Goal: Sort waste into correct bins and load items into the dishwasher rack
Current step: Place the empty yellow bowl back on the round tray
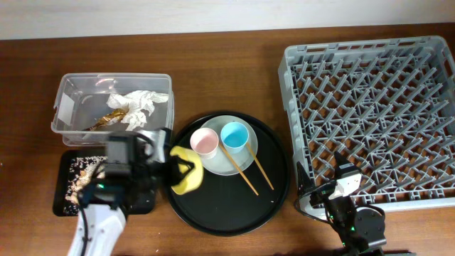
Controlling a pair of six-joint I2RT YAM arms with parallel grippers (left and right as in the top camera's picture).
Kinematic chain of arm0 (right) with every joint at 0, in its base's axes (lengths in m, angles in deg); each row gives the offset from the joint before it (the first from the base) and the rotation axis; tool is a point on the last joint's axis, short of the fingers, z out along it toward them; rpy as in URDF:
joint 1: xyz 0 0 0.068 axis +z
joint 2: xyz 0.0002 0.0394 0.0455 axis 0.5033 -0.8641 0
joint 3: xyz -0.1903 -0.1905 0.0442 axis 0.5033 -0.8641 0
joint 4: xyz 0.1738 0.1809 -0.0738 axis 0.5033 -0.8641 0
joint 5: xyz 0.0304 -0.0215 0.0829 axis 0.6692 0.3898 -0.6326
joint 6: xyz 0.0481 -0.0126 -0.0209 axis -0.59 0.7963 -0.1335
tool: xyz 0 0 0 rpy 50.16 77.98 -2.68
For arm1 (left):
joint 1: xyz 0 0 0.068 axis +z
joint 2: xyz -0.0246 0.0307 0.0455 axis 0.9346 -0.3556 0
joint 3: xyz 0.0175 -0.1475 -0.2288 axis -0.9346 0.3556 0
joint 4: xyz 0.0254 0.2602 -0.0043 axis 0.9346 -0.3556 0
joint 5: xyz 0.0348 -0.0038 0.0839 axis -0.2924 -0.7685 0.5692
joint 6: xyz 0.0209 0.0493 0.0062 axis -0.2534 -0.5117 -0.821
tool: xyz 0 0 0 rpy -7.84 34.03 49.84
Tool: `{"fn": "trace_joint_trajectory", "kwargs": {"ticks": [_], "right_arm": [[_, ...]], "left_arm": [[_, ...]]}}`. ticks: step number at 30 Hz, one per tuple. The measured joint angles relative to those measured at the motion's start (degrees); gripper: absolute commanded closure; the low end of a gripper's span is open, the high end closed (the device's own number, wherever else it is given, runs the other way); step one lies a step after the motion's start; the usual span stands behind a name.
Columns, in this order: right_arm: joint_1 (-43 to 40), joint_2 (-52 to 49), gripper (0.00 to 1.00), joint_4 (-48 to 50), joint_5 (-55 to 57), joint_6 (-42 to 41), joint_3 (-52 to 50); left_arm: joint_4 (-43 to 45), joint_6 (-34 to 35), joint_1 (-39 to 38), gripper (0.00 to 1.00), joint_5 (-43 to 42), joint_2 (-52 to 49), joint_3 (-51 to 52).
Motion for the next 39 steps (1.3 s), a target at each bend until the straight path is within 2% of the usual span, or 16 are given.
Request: {"fn": "trace_joint_trajectory", "kwargs": {"ticks": [1,6,12,14,17,19,28,30,32,34,36,39], "right_arm": [[0.00,0.00,0.01,0.00,0.00,0.02,0.02],[0.00,0.00,0.01,0.00,0.00,0.02,0.02],[0.00,0.00,0.01,0.00,0.00,0.00,0.00],[0.00,0.00,0.01,0.02,0.00,0.00,0.02],[0.00,0.00,0.01,0.00,0.00,0.00,0.02],[0.00,0.00,0.01,0.00,0.00,-0.02,0.02],[0.00,0.00,0.01,0.02,0.00,-0.02,0.02],[0.00,0.00,0.01,0.02,0.00,0.00,0.02],[0.00,0.00,0.01,0.00,0.00,0.02,0.02],[0.00,0.00,0.01,0.02,0.00,0.00,0.02],[0.00,0.00,0.01,0.02,0.00,0.02,0.02],[0.00,0.00,0.01,0.02,0.00,-0.02,0.00]], "left_arm": [[-1.31,1.29,-4.94,1.00,5.22,0.85,0.00],[-4.20,6.40,-23.39,1.00,20.13,-0.92,0.04],[-4.98,9.66,-33.64,0.99,26.75,-6.88,0.04],[-4.74,10.14,-35.54,0.94,27.47,-9.25,-0.02],[-4.81,10.73,-36.83,0.80,28.09,-12.04,-0.17],[-5.49,10.80,-36.98,0.75,28.52,-14.29,-0.15],[-8.11,11.50,-37.03,0.63,30.25,-15.56,-3.17],[-8.72,11.17,-37.03,0.58,32.57,-15.50,-6.38],[-9.33,10.78,-37.03,0.45,36.39,-15.47,-10.01],[-9.42,10.40,-37.03,0.38,40.68,-15.41,-12.79],[-9.31,10.21,-36.79,0.33,45.11,-15.26,-14.86],[-7.56,10.19,-33.97,0.32,50.01,-15.06,-16.06]]}}
